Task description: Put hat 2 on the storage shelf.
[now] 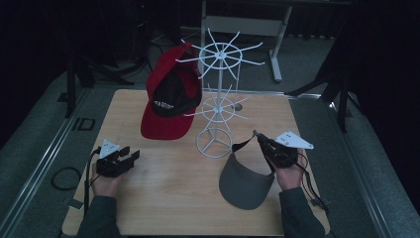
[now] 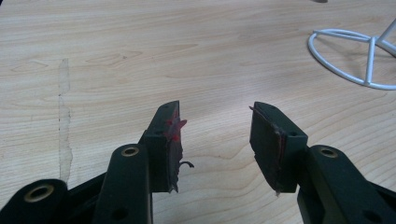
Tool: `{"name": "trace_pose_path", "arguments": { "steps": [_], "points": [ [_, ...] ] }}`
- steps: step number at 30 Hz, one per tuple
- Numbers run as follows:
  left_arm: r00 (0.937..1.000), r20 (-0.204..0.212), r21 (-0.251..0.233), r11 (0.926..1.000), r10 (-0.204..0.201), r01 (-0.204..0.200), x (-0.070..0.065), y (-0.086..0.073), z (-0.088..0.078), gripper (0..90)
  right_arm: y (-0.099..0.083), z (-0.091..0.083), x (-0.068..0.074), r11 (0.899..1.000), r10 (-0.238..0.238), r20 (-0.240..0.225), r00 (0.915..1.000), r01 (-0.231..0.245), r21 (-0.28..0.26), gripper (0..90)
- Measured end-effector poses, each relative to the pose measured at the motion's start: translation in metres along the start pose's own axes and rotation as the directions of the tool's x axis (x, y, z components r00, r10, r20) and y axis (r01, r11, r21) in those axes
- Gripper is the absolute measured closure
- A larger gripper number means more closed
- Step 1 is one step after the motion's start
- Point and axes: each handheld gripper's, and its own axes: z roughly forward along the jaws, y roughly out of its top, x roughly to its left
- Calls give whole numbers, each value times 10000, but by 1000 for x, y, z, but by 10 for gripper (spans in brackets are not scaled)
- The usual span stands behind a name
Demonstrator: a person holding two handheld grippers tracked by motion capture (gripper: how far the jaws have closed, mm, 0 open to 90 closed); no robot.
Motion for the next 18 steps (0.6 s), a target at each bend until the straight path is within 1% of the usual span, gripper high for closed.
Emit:
{"name": "trace_pose_path", "arguments": {
  "steps": [2,5,8,10,13,18],
  "points": [
    [10000,0,-23,10000,-19,19,0,0,0,540,5,-2,1,9997,176,-204,9996,-179,-140,884],
    [10000,-6,-36,10000,-37,37,0,0,0,540,13,-6,4,9990,171,-389,9991,-187,-414,884],
    [10000,-12,-39,10000,-56,56,1,0,-1,540,19,-10,6,9981,181,-509,9985,-210,-585,884],
    [10000,-4,-31,10000,-73,73,1,0,0,539,23,-11,7,9975,105,-551,9984,-143,-687,884],
    [9999,35,-86,9999,-132,132,1,0,0,539,29,-14,7,9957,160,-718,9973,-224,-894,884],
    [9999,14,-80,9998,-158,159,2,-1,0,539,36,-17,8,9935,210,-809,9965,-299,-1102,884]
  ]
}}
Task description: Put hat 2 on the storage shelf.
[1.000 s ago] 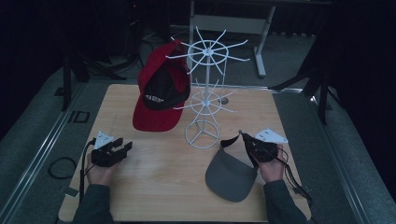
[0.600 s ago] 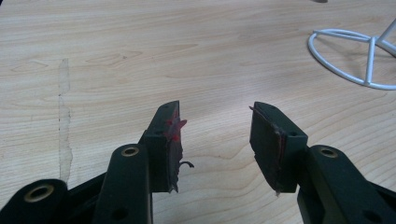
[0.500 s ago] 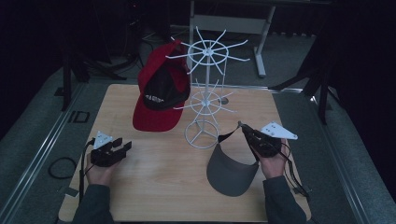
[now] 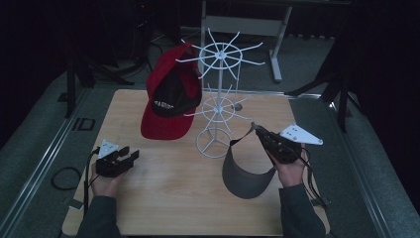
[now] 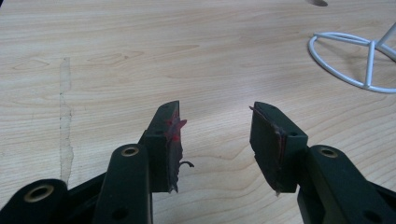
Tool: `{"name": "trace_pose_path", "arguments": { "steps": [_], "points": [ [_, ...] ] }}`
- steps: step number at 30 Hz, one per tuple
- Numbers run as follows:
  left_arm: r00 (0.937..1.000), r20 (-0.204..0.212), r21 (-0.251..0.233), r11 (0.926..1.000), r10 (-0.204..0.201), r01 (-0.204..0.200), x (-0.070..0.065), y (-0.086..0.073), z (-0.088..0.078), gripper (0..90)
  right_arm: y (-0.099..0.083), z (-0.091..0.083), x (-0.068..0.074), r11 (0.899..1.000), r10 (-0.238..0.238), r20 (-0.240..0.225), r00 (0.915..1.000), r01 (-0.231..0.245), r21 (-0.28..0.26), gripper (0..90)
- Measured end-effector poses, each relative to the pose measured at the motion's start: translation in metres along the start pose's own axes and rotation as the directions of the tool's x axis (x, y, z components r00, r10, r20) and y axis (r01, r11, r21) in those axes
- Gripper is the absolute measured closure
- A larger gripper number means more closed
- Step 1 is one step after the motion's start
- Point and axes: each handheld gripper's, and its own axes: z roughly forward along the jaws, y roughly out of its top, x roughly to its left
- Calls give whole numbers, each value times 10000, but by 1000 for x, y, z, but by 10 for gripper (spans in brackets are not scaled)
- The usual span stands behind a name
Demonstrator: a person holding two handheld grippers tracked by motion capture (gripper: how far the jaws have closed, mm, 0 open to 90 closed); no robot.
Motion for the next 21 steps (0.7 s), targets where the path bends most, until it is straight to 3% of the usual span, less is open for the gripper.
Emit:
{"name": "trace_pose_path", "arguments": {
  "steps": [21],
  "points": [
    [10000,41,42,10000,-3,3,0,-1,1,538,29,-5,-1,9978,151,-323,9994,-172,-643,884]
  ]
}}
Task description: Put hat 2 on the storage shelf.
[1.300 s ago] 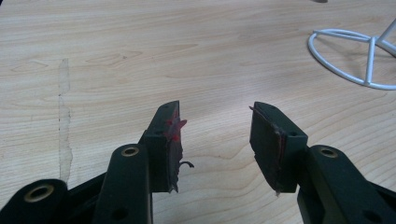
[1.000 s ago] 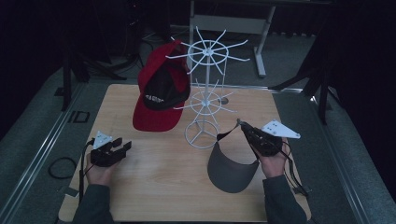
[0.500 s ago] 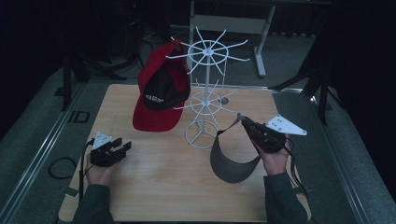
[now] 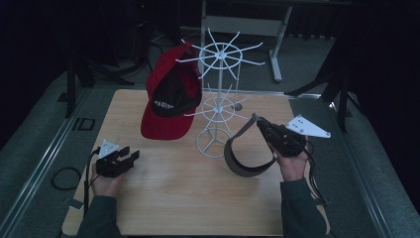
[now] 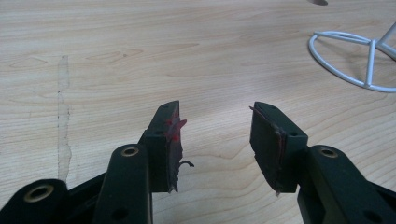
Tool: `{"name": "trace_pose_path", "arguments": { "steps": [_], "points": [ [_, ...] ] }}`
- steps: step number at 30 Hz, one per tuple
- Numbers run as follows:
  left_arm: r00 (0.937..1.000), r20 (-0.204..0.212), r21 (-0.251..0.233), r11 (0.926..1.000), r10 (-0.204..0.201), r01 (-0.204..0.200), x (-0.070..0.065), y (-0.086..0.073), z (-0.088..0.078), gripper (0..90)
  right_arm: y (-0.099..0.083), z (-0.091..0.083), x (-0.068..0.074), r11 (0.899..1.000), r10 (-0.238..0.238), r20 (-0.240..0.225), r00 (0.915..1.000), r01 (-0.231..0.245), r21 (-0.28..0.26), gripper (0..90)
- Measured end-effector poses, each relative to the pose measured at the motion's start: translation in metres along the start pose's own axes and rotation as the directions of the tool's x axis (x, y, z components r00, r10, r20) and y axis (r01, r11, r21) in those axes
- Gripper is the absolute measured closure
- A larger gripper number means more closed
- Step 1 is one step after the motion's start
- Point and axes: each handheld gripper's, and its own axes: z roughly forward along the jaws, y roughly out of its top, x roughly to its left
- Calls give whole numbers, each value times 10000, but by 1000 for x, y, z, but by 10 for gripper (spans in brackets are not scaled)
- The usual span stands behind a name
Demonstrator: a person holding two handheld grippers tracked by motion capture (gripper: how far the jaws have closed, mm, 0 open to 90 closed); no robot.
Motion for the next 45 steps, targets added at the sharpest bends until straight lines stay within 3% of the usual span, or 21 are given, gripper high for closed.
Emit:
{"name": "trace_pose_path", "arguments": {
  "steps": [19,30,45],
  "points": [
    [10000,31,-34,10000,-51,51,0,0,0,538,17,3,-9,9999,-44,204,9998,46,-101,884],
    [10000,47,-51,10000,-65,65,0,0,0,538,32,-3,-8,9988,32,-209,9998,-42,-480,884],
    [9999,66,-73,9999,-111,112,1,0,0,537,54,-5,-10,9959,246,-213,9995,-264,-867,884]
  ]
}}
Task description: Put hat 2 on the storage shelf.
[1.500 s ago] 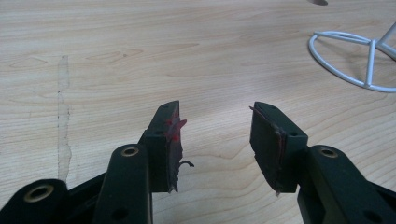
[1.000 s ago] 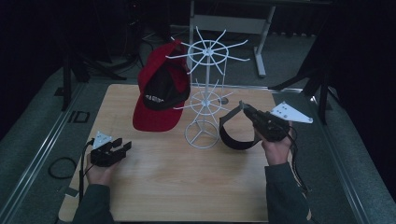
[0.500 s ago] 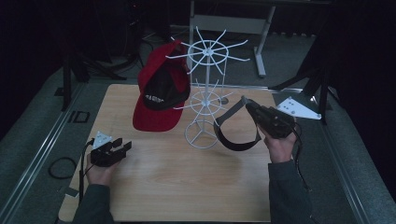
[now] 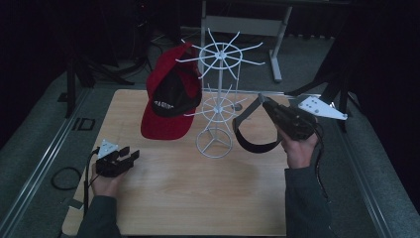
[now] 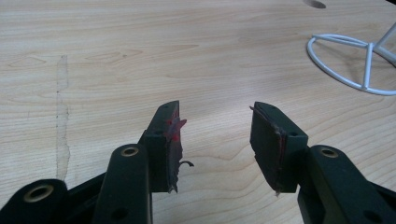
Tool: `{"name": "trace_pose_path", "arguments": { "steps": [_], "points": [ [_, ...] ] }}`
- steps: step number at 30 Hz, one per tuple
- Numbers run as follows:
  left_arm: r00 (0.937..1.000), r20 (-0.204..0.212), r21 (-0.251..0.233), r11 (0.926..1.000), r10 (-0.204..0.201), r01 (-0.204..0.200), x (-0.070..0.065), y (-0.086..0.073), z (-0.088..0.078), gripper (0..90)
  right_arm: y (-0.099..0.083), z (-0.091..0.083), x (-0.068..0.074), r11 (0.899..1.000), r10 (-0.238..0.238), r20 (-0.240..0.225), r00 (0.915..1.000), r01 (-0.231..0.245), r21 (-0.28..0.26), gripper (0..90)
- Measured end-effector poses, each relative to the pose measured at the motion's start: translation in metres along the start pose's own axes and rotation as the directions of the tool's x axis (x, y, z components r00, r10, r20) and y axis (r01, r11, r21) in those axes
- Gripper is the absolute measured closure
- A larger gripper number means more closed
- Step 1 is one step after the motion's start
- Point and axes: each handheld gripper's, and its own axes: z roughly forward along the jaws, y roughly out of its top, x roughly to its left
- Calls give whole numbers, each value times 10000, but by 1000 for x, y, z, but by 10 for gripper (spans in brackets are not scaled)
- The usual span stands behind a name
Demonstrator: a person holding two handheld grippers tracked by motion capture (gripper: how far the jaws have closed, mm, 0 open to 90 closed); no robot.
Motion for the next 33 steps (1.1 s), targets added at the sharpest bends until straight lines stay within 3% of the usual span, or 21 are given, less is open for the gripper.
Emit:
{"name": "trace_pose_path", "arguments": {
  "steps": [33],
  "points": [
    [10000,32,-18,10000,-75,75,0,-1,0,537,44,-11,9,9960,-300,-320,9990,272,-846,883]
  ]
}}
